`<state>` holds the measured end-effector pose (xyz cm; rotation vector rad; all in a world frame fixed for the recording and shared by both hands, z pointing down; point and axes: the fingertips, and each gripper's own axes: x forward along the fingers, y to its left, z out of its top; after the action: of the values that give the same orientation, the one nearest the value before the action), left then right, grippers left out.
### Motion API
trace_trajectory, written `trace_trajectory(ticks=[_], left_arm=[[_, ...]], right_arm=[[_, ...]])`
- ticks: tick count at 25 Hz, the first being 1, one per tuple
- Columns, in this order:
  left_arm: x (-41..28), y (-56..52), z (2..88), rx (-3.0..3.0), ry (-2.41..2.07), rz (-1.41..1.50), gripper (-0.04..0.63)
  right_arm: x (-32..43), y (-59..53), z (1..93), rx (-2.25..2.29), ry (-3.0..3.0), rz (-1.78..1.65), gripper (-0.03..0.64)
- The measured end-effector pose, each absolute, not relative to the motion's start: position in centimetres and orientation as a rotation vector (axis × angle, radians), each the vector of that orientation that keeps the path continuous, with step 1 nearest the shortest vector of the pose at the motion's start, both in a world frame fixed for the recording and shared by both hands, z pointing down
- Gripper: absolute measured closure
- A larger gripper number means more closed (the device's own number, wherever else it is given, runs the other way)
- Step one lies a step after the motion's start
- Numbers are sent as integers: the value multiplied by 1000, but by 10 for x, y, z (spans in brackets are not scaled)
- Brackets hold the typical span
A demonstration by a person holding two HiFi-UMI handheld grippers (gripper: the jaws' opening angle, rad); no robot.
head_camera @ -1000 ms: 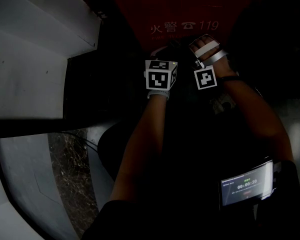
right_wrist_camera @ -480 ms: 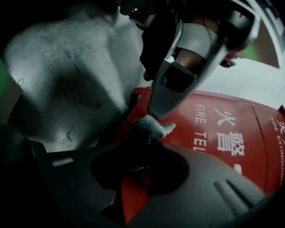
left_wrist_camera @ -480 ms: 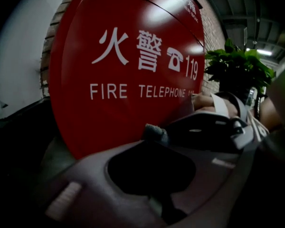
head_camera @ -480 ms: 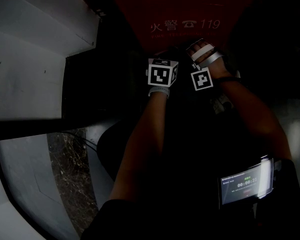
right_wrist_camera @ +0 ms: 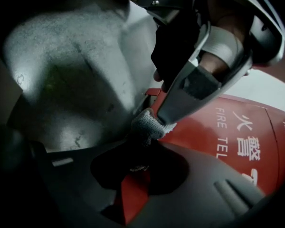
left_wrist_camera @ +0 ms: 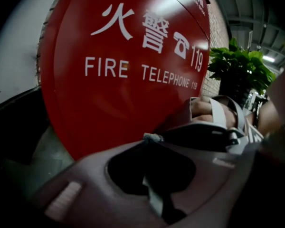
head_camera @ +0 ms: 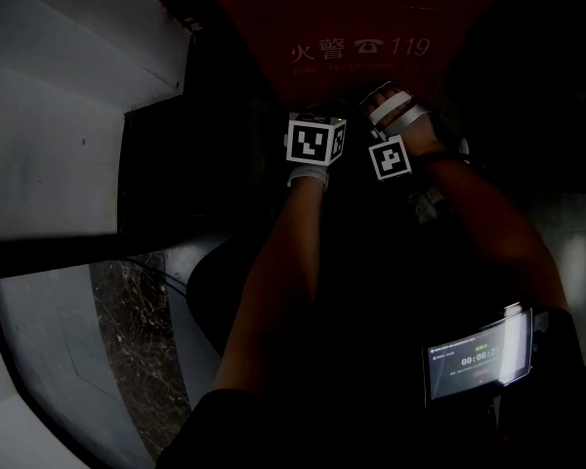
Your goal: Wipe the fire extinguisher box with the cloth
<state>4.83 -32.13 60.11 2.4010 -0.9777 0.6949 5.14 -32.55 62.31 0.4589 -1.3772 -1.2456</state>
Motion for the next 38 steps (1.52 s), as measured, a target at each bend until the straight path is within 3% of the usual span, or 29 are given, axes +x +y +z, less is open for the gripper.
trace_trajectory(ticks=[5,11,27,38], left_arm=[[43,-322,585,2401,-1010,649,592],[37,-309,507,2528,-1106,499,592],[60,-311,237,2841,-1307,-10,592],[76,-313,151,2949,-1367,-108,592]], right_arm=[[35,-314,596,488,-1398,-1278,548],[43,-304,533,597,-1389,-1277,546],[93,-317,227,1078,-1235,-1511,548],[99,-324,117,1191,-1103,-1617,548]])
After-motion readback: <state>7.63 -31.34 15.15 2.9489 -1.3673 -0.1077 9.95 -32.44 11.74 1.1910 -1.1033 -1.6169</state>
